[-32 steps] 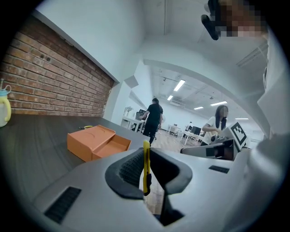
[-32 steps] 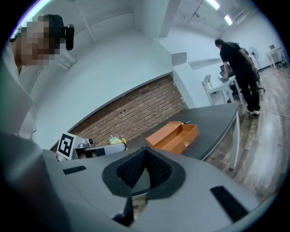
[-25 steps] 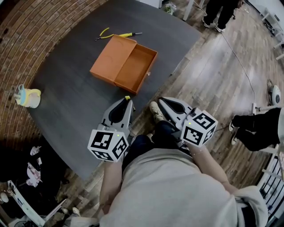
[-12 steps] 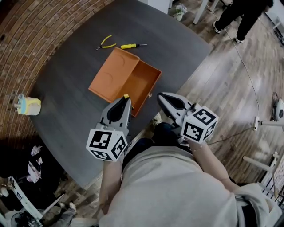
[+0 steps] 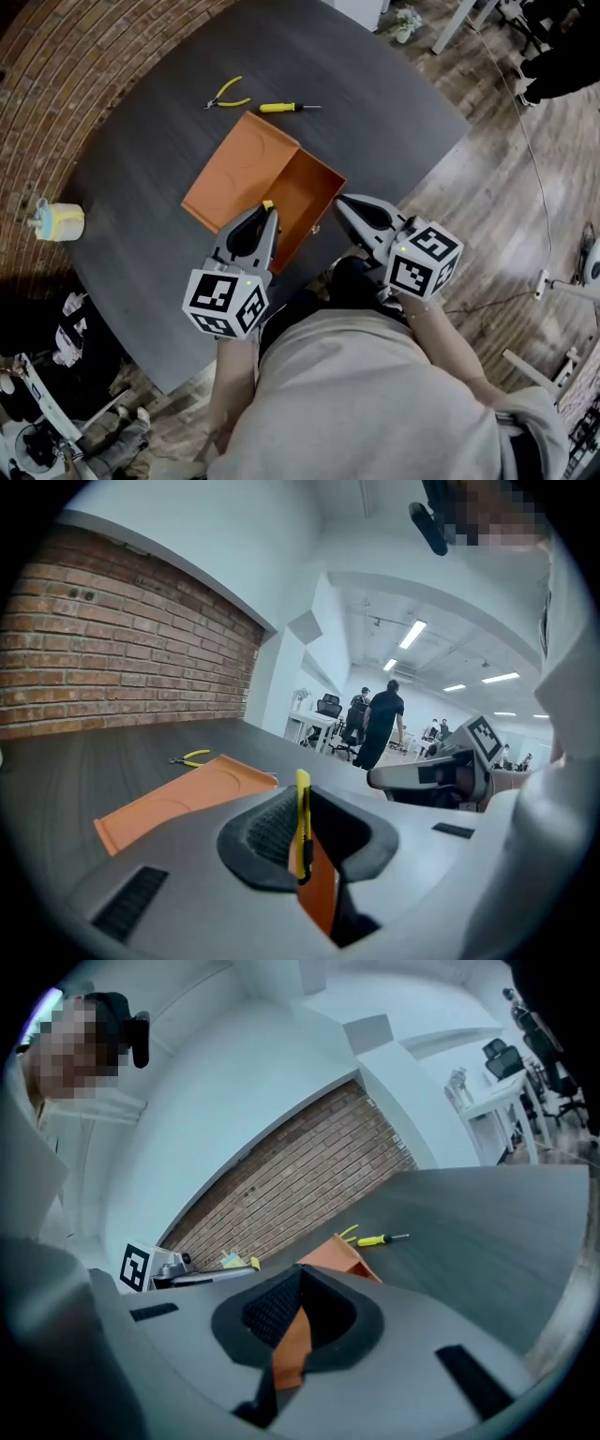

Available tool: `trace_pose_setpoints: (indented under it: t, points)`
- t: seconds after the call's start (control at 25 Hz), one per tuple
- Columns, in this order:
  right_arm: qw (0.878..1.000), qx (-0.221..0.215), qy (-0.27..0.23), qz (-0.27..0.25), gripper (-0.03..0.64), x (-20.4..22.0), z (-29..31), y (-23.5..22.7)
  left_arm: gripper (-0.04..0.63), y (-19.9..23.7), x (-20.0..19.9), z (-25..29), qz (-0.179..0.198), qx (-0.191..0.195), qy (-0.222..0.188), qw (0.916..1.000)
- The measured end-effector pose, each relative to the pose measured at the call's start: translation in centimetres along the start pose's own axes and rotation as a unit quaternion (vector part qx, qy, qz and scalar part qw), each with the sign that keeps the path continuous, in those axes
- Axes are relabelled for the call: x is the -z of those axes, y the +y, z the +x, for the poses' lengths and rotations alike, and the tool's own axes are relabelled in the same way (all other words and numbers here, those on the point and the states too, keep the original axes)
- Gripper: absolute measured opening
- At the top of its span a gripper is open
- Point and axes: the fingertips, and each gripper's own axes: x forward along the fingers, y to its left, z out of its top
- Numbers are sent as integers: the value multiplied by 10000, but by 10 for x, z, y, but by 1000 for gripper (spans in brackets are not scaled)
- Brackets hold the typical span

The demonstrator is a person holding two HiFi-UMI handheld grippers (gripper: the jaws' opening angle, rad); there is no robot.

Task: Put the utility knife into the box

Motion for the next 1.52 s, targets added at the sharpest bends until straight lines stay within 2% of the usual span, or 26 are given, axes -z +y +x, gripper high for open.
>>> trace_pose_setpoints:
  t: [0.24, 0.4, 0.6, 0.8, 0.96, 1.16, 1.36, 1.52]
  points:
    - [9998, -112, 138, 19, 6, -6, 1, -18, 55, 2, 3, 23, 177, -133, 219, 9995]
    - [9997, -160, 146, 74, 6, -12, 1, -28, 55, -2, 20, 37, 264, -145, 556, 9980]
    - [9995, -242, 173, 105, 6, -15, 3, -34, 55, -6, 36, 47, 543, -127, 1016, 9933]
    - [9991, -286, 254, 176, 6, -10, 1, -36, 55, -9, 60, 52, 788, -58, 1645, 9832]
    - [9987, -295, 305, 273, 6, -5, 3, -40, 55, 3, 73, 56, 866, -236, 2019, 9753]
    - [9988, -106, 156, 454, 6, -10, -4, -54, 55, 7, 88, 64, 938, -216, 2388, 9663]
    - [9982, 150, 44, 571, 6, -11, -11, -74, 55, 9, 103, 79, 1302, -91, 2811, 9508]
    - [9976, 222, 88, 653, 6, -3, -11, -80, 52, 11, 114, 87, 1286, -58, 2933, 9473]
